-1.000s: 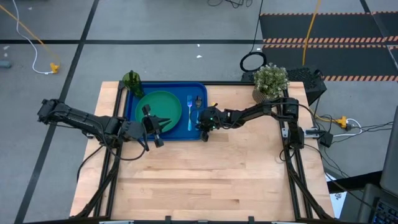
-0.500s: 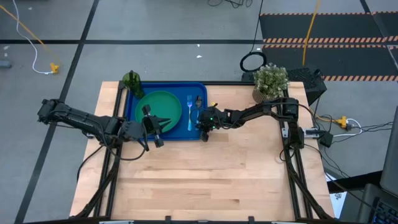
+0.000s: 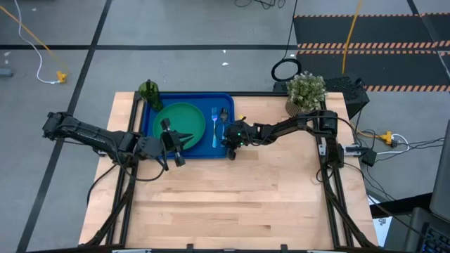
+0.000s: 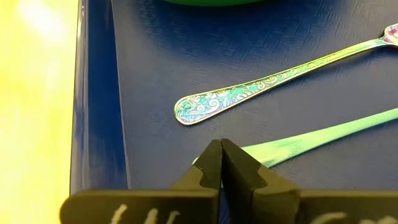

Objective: Pick and place plate/cup/fork/spoon on tray
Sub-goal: Put the blue spoon on the blue serving tray to the right of the blue fork, then return To Home Position

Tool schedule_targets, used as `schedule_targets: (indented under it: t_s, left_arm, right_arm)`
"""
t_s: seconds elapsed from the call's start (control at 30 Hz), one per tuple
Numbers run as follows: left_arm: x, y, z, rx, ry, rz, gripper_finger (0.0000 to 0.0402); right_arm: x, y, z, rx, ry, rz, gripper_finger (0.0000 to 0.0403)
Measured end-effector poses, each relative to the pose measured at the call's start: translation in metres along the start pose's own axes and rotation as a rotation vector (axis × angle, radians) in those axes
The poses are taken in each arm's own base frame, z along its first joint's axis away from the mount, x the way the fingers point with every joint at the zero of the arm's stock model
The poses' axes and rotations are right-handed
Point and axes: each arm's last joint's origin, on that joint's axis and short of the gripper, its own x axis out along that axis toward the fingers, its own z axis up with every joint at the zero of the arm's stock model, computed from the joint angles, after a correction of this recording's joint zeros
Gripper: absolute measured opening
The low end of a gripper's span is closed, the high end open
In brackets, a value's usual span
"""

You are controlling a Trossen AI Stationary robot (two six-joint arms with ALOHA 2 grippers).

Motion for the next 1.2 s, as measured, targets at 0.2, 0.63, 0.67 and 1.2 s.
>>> schedule_targets:
  t_s: [0.2, 0.63, 0.67, 1.2]
  left_arm:
    - [0.000, 0.000, 0.000, 0.000, 0.000, 0.000, 0.0044]
    - [0.000, 0.000, 0.000, 0.002, 0.000, -0.001, 0.0044]
    - [0.000, 0.000, 0.000, 0.003, 0.000, -0.001, 0.0044]
    - [0.000, 0.000, 0.000, 0.004, 0.001, -0.002, 0.0044]
  right_arm:
    - [-0.001, 0.000, 0.001, -0.001, -0.002, 0.001, 0.0000]
    - [-0.028, 0.006, 0.025, -0.040, -0.072, 0.010, 0.0000]
    - [-0.030, 0.007, 0.027, -0.042, -0.080, 0.012, 0.0000]
    - [-0.073, 0.027, 0.046, -0.109, -0.160, 0.047, 0.0000]
